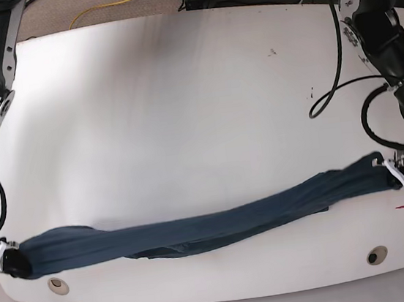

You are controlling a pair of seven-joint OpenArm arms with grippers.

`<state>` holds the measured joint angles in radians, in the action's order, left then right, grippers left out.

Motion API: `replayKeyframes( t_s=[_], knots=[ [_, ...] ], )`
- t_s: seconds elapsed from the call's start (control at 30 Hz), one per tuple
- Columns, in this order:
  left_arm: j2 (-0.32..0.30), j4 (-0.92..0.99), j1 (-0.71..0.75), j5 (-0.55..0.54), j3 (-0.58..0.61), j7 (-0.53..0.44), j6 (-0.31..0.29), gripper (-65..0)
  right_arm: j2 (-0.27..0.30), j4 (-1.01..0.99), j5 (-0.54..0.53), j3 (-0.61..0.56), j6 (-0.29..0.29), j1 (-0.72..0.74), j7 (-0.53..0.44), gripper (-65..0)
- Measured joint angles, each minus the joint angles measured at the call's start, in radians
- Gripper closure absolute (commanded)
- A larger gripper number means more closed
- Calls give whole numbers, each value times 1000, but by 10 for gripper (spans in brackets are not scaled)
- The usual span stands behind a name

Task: Fold the T-shirt properly
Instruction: 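Lay the stretched shirt flat with both grippers and release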

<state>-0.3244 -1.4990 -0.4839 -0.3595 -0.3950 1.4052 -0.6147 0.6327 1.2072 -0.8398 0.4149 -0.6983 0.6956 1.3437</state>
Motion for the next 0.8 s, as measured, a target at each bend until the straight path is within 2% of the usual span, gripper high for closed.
replayKeyframes(
  t_s=[0.13,0.37,0.53,0.8],
  knots=[
    [5,-2,108,-11,2,-10,0,0,-13,61,4,85,3,-159,3,0],
    [8,0,294,1,2,-6,-3,0,-66,168,-24,164,0,-390,-9,0],
    [17,0,381,0,2,-7,-3,0,-108,190,4,259,2,-568,-6,0],
    [16,-1,466,7,1,-6,-3,0,-126,223,-11,269,0,-732,-16,0]
  ],
)
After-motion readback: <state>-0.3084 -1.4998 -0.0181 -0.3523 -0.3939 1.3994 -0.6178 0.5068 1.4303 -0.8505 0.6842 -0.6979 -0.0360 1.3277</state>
